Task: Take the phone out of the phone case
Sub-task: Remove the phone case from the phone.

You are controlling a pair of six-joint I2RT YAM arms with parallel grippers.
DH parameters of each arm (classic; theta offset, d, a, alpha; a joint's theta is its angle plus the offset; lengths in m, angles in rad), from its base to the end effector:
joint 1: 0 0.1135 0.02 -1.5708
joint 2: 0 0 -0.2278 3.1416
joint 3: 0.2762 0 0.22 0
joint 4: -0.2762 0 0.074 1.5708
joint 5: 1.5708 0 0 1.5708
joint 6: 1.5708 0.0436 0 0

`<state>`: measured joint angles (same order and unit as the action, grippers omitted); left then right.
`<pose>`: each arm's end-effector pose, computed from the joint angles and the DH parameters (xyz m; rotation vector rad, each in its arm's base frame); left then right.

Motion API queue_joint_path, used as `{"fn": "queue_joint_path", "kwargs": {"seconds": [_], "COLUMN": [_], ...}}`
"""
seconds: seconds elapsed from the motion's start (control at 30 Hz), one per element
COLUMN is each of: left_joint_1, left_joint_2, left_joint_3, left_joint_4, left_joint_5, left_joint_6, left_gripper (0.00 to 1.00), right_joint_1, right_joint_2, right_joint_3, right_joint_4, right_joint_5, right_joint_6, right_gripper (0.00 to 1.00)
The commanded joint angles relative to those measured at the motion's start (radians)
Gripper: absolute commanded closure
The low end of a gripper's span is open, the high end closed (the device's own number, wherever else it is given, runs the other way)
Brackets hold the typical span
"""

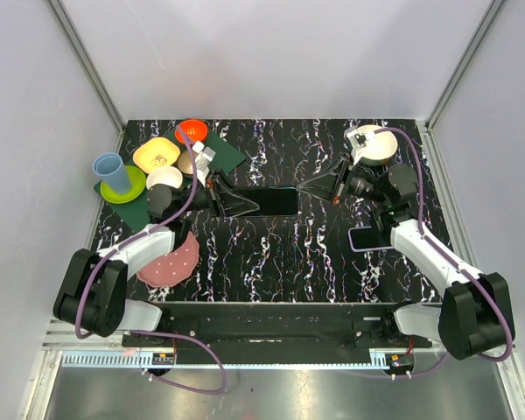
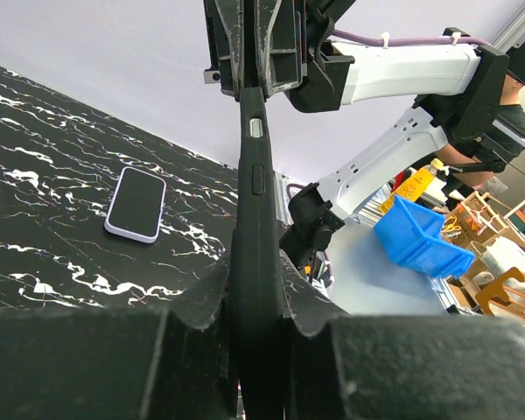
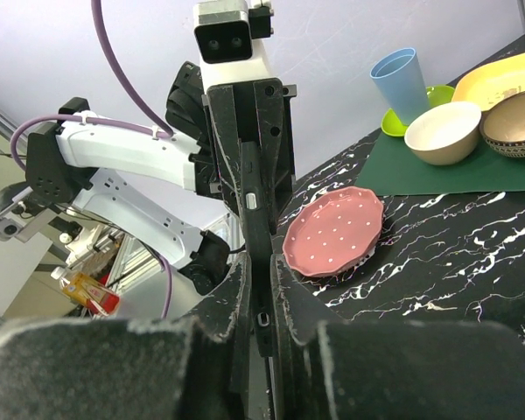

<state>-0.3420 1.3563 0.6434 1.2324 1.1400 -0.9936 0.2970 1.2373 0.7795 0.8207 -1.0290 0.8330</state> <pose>0.2231 -0.1215 0.2888 0.7752 1.3877 -1.6755 0.2300 0.1095 0.3233 -0.6404 1.4403 1.5284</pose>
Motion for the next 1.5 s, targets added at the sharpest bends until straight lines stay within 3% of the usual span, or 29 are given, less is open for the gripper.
{"fn": "queue_joint_path", "kwargs": {"seconds": [0.0, 0.8, 1.23, 1.33, 1.47], "left_joint_1": [-0.028, -0.028, -0.028, -0.028, -0.028], "left_joint_2": [-0.049, -0.051, -0.06, -0.069, -0.065], "left_joint_3": [-0.002, -0.005, -0.002, -0.004, 0.001], "left_joint_4": [0.3, 0.299, 0.25, 0.216, 0.205], "left_joint_5": [0.024, 0.021, 0.017, 0.012, 0.004], "left_joint_6": [0.026, 0.029, 0.064, 0.088, 0.092], "left_gripper": [1.0, 1.0, 1.0, 1.0, 1.0], "right_joint_1": [-0.007, -0.045, -0.048, -0.047, -0.047], "right_joint_2": [-0.015, -0.025, -0.039, -0.048, -0.062], "right_joint_3": [0.012, -0.006, -0.016, -0.022, -0.022], "right_joint_4": [0.008, -0.002, -0.023, -0.026, -0.045], "right_joint_5": [0.072, 0.153, 0.179, 0.179, 0.173], "right_joint_6": [0.034, 0.055, -0.011, -0.049, -0.115], "right_gripper": [1.0, 1.0, 0.94, 0.9, 0.7]}}
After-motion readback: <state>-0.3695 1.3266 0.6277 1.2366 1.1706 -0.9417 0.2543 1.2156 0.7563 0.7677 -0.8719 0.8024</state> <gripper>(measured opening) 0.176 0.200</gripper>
